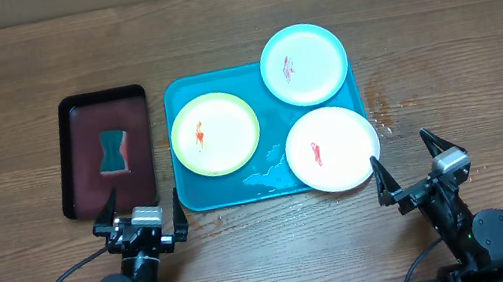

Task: Clean dirty plates on tray and stack at the side

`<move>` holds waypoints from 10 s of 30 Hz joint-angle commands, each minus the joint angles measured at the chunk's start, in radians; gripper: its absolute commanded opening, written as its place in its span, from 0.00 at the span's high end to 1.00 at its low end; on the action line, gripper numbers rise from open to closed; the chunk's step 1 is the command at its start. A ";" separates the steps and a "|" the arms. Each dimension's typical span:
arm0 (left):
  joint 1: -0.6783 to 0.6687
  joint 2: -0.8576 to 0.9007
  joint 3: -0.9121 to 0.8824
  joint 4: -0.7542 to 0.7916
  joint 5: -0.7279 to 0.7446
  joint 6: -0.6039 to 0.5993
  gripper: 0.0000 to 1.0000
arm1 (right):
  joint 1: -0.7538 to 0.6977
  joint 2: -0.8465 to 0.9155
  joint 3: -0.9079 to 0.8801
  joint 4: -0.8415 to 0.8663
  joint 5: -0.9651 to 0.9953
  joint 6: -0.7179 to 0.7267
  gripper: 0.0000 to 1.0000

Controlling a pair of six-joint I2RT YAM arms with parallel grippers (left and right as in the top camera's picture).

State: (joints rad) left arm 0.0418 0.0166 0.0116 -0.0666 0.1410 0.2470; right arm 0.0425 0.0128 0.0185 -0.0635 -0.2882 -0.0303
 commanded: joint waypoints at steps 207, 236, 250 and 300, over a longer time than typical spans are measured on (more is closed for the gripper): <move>0.092 2.167 1.563 -0.946 -0.360 -0.169 0.67 | 0.514 2.245 1.636 -0.704 0.158 0.499 0.96; 0.026 2.186 2.163 -1.412 0.124 -0.157 0.96 | 0.498 2.245 1.636 -0.721 0.069 0.499 0.96; -0.199 2.187 1.881 -1.231 0.027 -0.400 0.96 | 0.483 2.245 1.636 -0.736 0.058 0.499 0.96; -0.266 2.186 1.646 -0.855 -0.180 -0.544 0.96 | 0.484 2.245 1.636 -0.728 0.059 0.499 0.96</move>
State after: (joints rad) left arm -0.2394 2.1899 1.6379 -0.9234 0.1764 -0.2379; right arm 0.5175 2.2234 1.6493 -0.7830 -0.2321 0.4763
